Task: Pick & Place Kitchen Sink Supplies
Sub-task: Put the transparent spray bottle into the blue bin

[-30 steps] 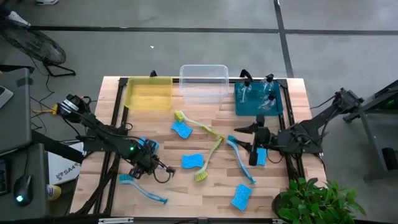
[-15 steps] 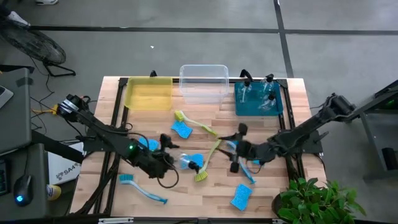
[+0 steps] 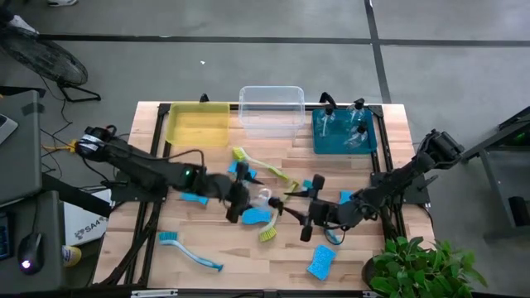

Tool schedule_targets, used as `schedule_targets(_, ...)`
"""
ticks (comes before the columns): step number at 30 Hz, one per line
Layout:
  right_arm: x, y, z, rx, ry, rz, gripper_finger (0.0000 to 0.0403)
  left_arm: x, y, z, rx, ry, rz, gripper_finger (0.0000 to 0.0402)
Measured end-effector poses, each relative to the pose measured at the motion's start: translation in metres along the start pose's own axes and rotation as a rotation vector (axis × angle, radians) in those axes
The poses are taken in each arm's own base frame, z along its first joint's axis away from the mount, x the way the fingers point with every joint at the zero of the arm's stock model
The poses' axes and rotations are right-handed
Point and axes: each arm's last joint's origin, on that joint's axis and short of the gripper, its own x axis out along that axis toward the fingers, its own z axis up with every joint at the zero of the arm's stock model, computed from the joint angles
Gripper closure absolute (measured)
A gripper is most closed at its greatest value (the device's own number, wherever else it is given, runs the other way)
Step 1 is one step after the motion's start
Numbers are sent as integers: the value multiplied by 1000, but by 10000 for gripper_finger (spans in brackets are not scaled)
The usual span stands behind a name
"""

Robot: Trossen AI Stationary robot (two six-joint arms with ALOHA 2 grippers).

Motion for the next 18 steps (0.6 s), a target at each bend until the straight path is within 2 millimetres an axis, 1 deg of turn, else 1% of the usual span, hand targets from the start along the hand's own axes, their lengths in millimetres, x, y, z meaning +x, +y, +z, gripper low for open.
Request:
schedule_targets(5,-2,-2,9,-23,-67,-37,219,10,27,-14,-72,-66,-111,85)
schedule_targets(8,0,-5,13,-22,-84,-82,219,12,38,-17,-113,-144,-195,85)
schedule_targets(10,3,-9,13,-12,-91,-91,219,12,41,-18,-122,-191,-248,85)
schedule_targets(12,8,-13,13,7,-109,-66,219,13,43,-20,-124,-231,-275,85)
schedule_targets(18,21,-28,13,59,-144,-56,219,14,45,-26,-125,-261,-273,85)
